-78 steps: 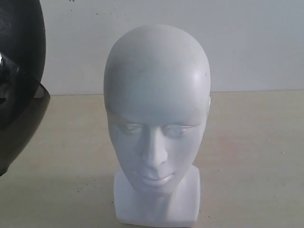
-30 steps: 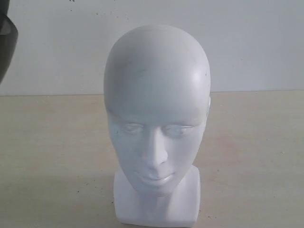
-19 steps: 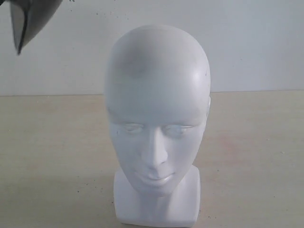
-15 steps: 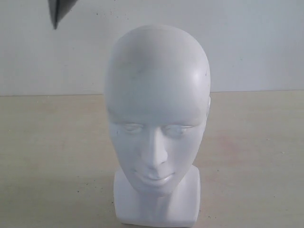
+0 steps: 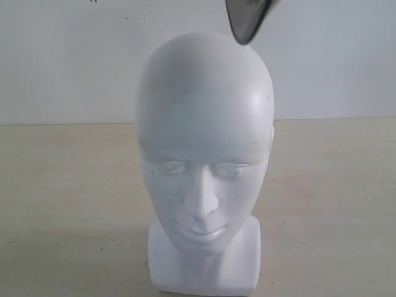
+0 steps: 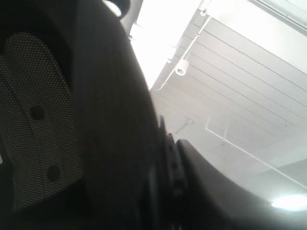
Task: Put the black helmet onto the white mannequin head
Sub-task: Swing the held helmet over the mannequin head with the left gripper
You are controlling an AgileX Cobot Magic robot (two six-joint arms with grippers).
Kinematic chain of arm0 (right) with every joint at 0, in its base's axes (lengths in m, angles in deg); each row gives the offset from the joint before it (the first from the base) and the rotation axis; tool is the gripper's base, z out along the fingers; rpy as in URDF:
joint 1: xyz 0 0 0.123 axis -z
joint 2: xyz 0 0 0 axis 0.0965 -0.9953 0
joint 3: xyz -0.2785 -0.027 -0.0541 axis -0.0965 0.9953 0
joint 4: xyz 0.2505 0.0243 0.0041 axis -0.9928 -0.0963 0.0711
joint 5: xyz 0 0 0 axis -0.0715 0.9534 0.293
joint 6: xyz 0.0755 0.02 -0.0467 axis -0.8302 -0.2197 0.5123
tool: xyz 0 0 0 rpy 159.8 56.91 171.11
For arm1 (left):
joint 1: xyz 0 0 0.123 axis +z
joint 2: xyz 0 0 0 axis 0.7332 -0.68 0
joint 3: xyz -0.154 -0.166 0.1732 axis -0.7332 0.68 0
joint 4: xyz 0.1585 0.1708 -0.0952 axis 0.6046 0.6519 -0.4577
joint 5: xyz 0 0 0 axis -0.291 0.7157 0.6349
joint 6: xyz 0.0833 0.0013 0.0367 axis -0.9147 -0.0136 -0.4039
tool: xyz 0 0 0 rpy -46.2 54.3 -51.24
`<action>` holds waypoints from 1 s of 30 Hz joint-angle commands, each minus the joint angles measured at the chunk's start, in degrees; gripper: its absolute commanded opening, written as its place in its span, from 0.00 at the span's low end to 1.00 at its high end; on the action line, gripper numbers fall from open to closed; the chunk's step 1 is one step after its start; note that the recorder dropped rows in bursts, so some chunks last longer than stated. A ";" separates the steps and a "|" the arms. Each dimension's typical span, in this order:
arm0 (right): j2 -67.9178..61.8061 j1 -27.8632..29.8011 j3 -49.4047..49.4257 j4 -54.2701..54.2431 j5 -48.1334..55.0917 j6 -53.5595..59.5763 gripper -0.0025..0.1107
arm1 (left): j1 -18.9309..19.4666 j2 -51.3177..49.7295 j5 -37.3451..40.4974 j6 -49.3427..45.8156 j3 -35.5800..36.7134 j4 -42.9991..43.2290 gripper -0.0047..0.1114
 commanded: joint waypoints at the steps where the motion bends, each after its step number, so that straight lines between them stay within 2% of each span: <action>1: 0.23 0.00 0.01 0.33 -0.56 0.04 0.02 | -0.25 -2.47 -4.32 1.79 -3.04 -2.81 0.08; 8: 0.23 0.00 0.01 0.33 -0.56 0.04 0.02 | -0.25 -7.19 -4.32 7.22 -7.33 -1.47 0.08; 30: 0.23 0.00 0.01 0.33 -0.56 0.04 0.02 | -0.64 -14.38 -4.32 14.23 -7.23 0.85 0.08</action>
